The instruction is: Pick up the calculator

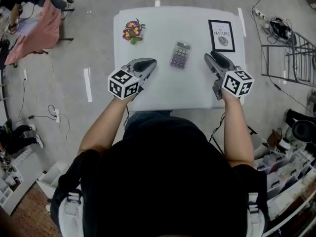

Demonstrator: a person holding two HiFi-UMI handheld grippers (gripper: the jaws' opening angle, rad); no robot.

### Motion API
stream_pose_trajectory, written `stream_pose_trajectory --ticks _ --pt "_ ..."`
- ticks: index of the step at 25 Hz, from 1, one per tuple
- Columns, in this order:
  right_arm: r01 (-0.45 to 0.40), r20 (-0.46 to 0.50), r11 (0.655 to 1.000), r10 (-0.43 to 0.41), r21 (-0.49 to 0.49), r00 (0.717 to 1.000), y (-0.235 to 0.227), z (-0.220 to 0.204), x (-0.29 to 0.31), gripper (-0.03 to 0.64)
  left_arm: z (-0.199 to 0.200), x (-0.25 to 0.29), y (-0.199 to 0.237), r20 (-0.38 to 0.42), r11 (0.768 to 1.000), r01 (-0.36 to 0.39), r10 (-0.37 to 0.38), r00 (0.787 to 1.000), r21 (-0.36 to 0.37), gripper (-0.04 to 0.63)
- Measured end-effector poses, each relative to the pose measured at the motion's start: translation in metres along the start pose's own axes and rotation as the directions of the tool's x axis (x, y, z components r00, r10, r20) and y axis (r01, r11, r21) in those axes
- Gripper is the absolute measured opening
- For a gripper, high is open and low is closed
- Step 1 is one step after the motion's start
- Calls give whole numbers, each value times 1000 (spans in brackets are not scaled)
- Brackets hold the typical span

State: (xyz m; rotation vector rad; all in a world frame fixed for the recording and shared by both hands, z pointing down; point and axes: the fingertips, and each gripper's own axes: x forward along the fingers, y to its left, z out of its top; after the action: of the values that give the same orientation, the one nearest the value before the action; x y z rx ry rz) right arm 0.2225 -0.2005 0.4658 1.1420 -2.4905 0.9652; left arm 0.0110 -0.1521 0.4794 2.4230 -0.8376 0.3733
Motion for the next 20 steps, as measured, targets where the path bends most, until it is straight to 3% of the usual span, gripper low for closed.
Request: stream_pose_trajectory --ticks 7,20 --pt "-4 -66 1000 5 13 998 -26 -10 46 160 -22 20 24 -33 999 10 -11 999 -43 18" --pt "-23 -216 999 29 31 976 -67 -49 112 161 -53 47 30 -62 994 40 -46 997 -105 18"
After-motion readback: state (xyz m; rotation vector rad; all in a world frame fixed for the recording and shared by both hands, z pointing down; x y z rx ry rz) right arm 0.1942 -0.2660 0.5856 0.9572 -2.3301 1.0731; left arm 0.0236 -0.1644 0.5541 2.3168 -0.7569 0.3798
